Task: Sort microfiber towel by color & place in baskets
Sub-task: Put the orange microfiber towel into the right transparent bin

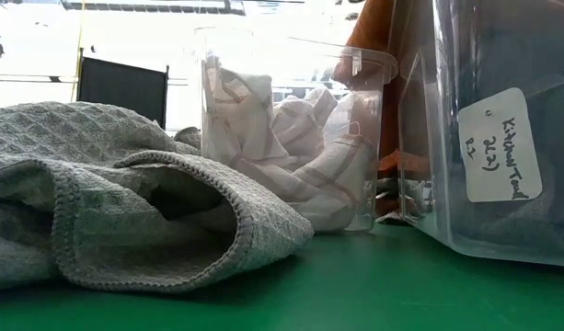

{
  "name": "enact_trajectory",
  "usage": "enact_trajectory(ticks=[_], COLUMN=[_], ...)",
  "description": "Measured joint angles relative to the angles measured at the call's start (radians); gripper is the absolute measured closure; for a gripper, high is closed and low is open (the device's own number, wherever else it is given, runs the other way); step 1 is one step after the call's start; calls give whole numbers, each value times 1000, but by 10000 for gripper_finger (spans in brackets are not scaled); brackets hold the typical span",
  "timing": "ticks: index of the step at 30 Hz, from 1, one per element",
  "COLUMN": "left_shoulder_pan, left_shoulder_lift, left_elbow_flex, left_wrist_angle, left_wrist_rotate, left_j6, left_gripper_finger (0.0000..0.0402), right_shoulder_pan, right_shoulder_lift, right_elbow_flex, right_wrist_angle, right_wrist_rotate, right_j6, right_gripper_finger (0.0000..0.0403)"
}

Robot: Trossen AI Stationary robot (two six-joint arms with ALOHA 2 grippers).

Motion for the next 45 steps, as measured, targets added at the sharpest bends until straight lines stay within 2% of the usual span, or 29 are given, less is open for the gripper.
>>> enact_trajectory(ticks=[4, 7, 10, 14, 15, 19, 24, 29, 34, 40, 45], left_shoulder_pan=[0, 0, 0, 0, 0, 0, 1, 1, 1, 1, 1], left_shoulder_lift=[0, 0, 0, 0, 0, 0, 0, 0, 0, 0, 0], left_elbow_flex=[0, 0, 0, 0, 0, 0, 0, 0, 0, 0, 0], left_wrist_angle=[-30, -46, -51, -51, -51, -56, -56, -56, -57, -57, -42], left_wrist_rotate=[-5, -7, -7, -7, -11, -30, -41, -93, -102, -103, -105], left_j6=[-17, -34, -51, -62, -64, -71, -71, -48, -48, -48, -41], left_gripper_finger=[214, 214, 214, 214, 214, 214, 214, 214, 214, 214, 214], right_shoulder_pan=[12, 38, 68, 85, 85, 105, 206, 383, 608, 825, 840], right_shoulder_lift=[45, 78, 103, 110, 102, 37, -89, -196, -273, -229, -92], right_elbow_flex=[-14, -17, -17, -17, -17, 23, 123, 203, 214, 174, 92], right_wrist_angle=[17, 15, 8, -3, -4, -27, -1, 76, 187, 192, 188], right_wrist_rotate=[-57, -56, -55, -43, -41, -39, -39, -39, -41, -40, -4], right_j6=[-37, -52, -67, -81, -81, -35, 35, 85, 152, 350, 430], right_gripper_finger=[116, 146, 215, 354, 375, 378, 382, 382, 383, 383, 383])
